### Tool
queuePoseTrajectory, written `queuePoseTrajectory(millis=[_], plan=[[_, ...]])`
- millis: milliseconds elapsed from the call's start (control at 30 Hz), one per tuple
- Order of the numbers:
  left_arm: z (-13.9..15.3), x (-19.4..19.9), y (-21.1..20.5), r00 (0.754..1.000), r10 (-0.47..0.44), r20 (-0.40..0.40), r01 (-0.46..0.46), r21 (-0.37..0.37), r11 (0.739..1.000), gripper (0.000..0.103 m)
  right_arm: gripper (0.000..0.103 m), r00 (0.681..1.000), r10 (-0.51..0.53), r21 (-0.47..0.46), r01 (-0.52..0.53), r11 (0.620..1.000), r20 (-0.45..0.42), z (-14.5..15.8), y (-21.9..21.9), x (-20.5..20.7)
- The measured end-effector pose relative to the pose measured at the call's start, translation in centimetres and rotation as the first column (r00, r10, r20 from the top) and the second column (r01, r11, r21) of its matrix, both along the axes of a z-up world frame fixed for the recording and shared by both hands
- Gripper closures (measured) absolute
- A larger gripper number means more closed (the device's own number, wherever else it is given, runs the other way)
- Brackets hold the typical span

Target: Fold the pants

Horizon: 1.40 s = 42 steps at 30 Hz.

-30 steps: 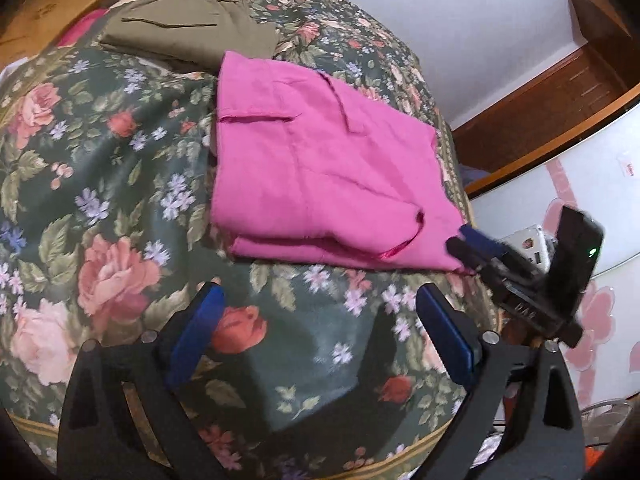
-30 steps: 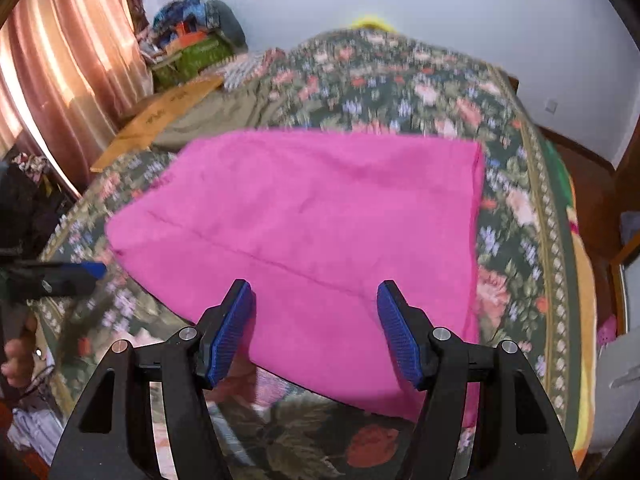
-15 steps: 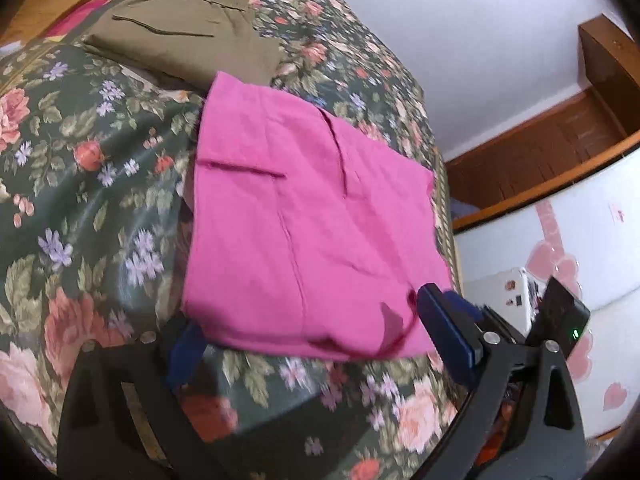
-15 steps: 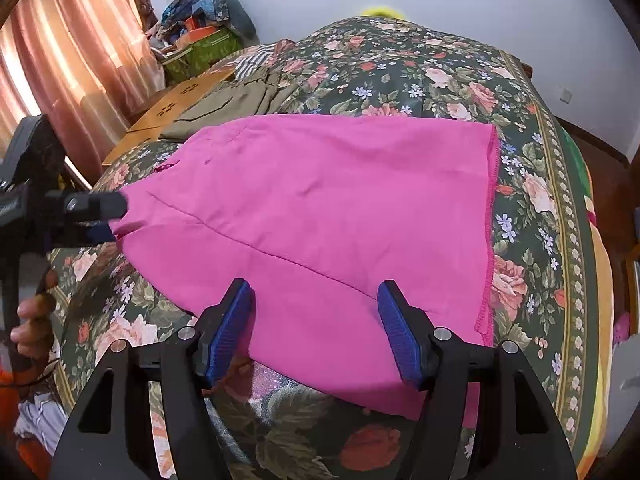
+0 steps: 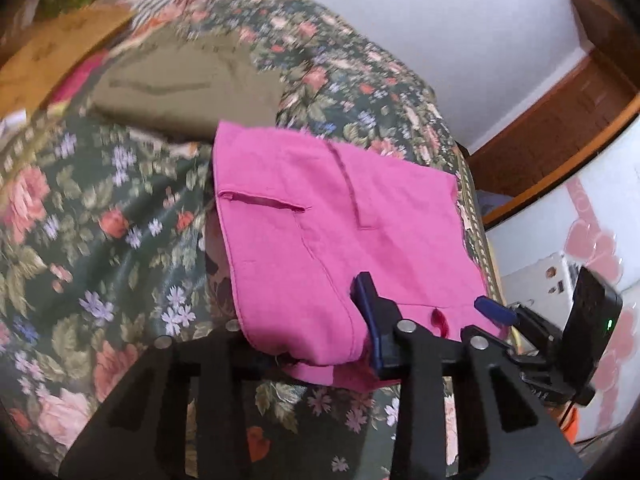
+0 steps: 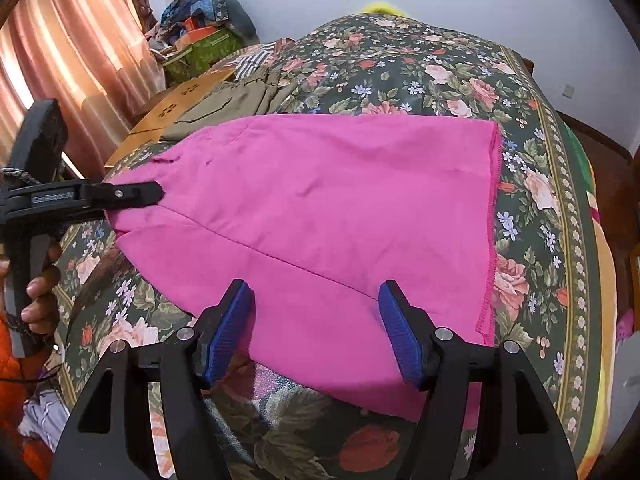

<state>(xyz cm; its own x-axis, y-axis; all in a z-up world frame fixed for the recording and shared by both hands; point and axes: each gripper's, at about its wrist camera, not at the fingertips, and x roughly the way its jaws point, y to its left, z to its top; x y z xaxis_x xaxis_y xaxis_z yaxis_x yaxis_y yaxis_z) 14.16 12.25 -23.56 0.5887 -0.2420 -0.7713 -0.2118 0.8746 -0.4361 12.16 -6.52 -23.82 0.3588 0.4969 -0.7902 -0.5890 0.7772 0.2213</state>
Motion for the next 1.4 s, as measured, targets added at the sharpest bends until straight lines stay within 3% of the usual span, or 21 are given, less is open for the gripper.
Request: queuePoseTrajectory(millis=[300, 567, 767, 933, 1033, 1167, 1400], plan=[[4.4, -2.7, -0.3, 0.995, -0.039, 0.089, 0.018, 0.216, 0.976, 0.072, 0.039, 1.000, 0.014, -0.012, -0.014, 1.000, 0.012, 2.1, 1.2, -0.5], [7.6, -5.2, -0.5, 0.985, -0.063, 0.160, 0.001, 0.360, 0.933, 0.072, 0.039, 0.995, 0.084, 0.022, -0.085, 0.996, 0.052, 3.8, 6.5, -0.5], [8.7, -5.3, -1.3, 0.978, -0.092, 0.188, 0.013, 0.383, 0.924, 0.072, 0.039, 0.986, 0.165, -0.021, -0.164, 0.986, 0.022, 2.2, 10.1, -1.1], [9.2, -4.6, -2.7, 0.969, -0.139, 0.202, 0.059, 0.357, 0.932, 0.072, 0.038, 0.978, 0.209, -0.027, -0.210, 0.977, -0.012, 0.9, 10.9, -2.0], [9.3, -4.2, -4.5, 0.963, -0.177, 0.205, 0.082, 0.403, 0.912, 0.072, 0.038, 0.974, 0.225, -0.043, -0.226, 0.973, -0.012, 1.0, 11.1, -2.0], [9.8, -3.8, -6.0, 0.955, -0.215, 0.206, 0.107, 0.437, 0.893, 0.072, 0.039, 0.980, 0.198, 0.007, -0.198, 0.980, -0.019, 1.8, 9.3, -1.9], [10.1, -2.9, -6.9, 0.950, -0.237, 0.204, 0.129, 0.435, 0.891, 0.072, 0.039, 0.995, 0.096, 0.025, -0.097, 0.995, 0.013, 2.7, 4.3, -2.9]])
